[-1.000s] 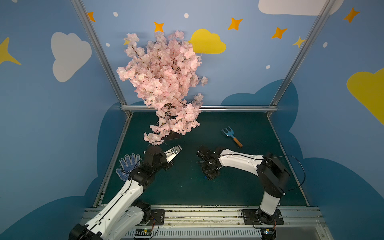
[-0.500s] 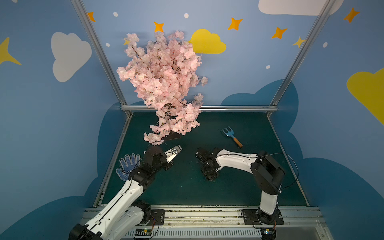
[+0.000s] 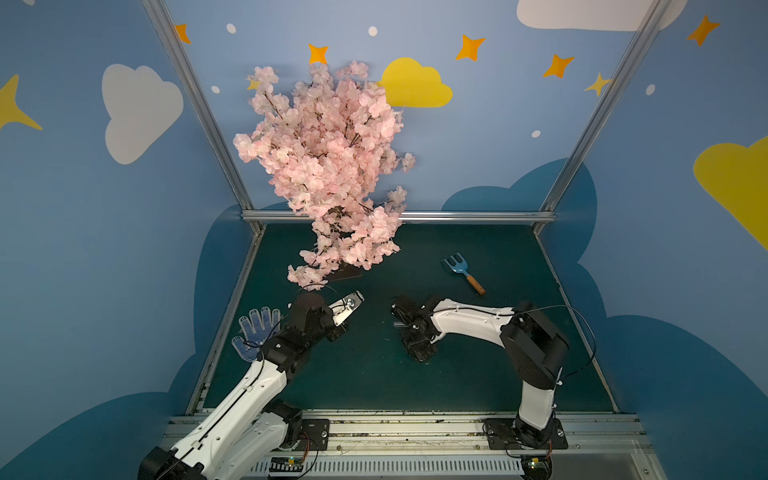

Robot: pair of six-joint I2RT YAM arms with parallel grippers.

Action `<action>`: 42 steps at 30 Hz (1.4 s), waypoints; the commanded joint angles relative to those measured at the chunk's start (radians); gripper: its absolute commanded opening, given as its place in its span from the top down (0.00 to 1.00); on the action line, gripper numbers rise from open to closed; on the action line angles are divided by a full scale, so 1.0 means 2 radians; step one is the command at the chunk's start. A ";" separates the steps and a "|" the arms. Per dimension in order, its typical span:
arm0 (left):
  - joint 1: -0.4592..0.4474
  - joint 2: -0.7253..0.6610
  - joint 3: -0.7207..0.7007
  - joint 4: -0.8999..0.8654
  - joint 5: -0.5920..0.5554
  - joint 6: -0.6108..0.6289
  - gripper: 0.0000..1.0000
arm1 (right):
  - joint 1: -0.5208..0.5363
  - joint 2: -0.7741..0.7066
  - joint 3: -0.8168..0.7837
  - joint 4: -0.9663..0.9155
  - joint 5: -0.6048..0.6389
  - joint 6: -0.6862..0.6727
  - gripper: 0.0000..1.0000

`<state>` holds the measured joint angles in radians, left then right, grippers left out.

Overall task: Insert stoppers into test tubes
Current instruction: Pick up the stopper from the center of the board.

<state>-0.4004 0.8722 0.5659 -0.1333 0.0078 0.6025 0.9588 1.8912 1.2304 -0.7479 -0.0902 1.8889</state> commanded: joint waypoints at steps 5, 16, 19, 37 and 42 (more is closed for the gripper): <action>-0.001 -0.008 -0.003 0.005 0.003 0.003 0.98 | 0.007 0.013 0.012 -0.009 -0.003 0.006 0.74; -0.001 -0.008 -0.004 0.004 0.001 0.005 0.98 | -0.001 0.005 -0.005 -0.012 0.012 0.005 0.75; -0.001 -0.008 -0.004 0.004 0.000 0.005 0.98 | -0.003 0.005 -0.007 -0.011 0.014 0.001 0.73; -0.001 -0.004 -0.004 0.004 -0.002 0.008 0.98 | -0.010 0.009 -0.012 -0.008 0.014 -0.006 0.83; -0.001 -0.004 -0.005 0.004 -0.003 0.009 0.98 | -0.013 0.007 -0.012 -0.010 0.020 -0.014 0.86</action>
<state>-0.4004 0.8692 0.5659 -0.1329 0.0036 0.6140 0.9470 1.8977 1.2331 -0.7475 -0.0986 1.8751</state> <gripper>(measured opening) 0.152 0.173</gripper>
